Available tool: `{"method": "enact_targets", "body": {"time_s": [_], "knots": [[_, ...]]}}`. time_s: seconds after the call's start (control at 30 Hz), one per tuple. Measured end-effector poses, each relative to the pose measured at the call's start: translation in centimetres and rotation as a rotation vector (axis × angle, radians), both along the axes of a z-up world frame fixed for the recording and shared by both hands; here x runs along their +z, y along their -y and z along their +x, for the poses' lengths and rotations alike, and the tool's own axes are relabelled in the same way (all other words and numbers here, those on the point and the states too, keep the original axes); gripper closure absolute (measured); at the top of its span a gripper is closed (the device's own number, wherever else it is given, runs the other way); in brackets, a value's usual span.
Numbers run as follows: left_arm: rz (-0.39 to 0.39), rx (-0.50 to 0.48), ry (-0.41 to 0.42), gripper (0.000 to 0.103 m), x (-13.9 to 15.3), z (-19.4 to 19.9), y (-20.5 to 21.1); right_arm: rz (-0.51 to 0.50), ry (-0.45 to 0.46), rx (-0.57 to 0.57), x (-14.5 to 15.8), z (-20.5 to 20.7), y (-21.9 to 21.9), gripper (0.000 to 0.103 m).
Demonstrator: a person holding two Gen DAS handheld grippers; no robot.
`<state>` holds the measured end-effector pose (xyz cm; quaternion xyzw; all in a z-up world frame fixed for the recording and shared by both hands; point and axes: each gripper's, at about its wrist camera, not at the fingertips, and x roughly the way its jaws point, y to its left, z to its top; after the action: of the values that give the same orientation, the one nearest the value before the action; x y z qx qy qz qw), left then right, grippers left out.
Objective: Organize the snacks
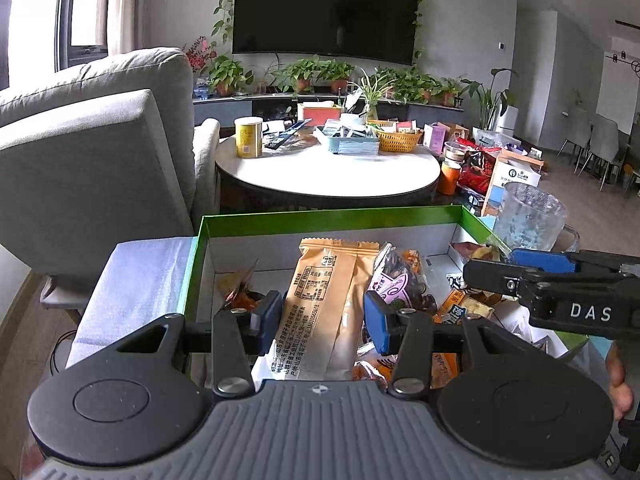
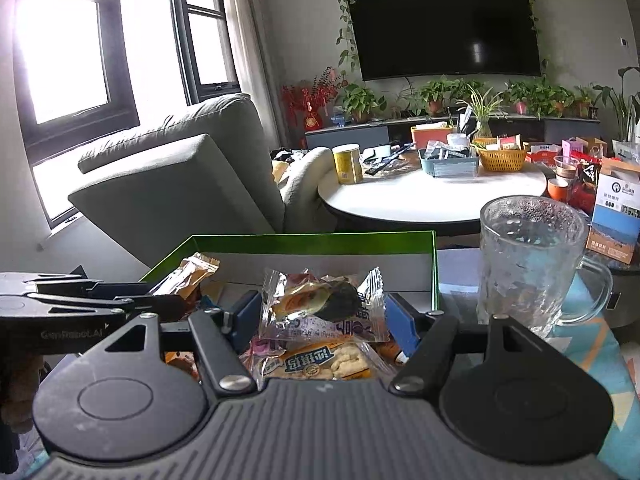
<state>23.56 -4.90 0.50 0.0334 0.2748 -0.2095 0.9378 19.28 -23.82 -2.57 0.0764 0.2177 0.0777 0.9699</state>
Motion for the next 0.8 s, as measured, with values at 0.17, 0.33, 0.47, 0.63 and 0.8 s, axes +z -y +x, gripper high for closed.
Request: {"method": "enact_targets", "body": {"time_s": [0.17, 0.33, 0.47, 0.63, 0.8], "knots": [[0.002, 0.010, -0.002, 0.060, 0.0, 0.2, 0.1, 0.007, -0.002, -0.002, 0.0, 0.2, 0.1, 0.043], [0.008, 0.032, -0.002, 0.054, -0.2, 0.3, 0.1, 0.013, -0.018, -0.010, -0.5, 0.5, -0.1, 0.043], [-0.001, 0.028, 0.014, 0.048, 0.0, 0.0, -0.1, 0.010, -0.012, -0.014, -0.5, 0.1, -0.1, 0.043], [-0.004, 0.029, 0.023, 0.047, 0.2, -0.5, -0.2, 0.021, 0.003, -0.022, -0.3, -0.4, 0.2, 0.042], [0.007, 0.037, 0.036, 0.046, -0.2, -1.6, -0.5, 0.015, 0.003, -0.020, -0.2, -0.8, 0.2, 0.042]]}}
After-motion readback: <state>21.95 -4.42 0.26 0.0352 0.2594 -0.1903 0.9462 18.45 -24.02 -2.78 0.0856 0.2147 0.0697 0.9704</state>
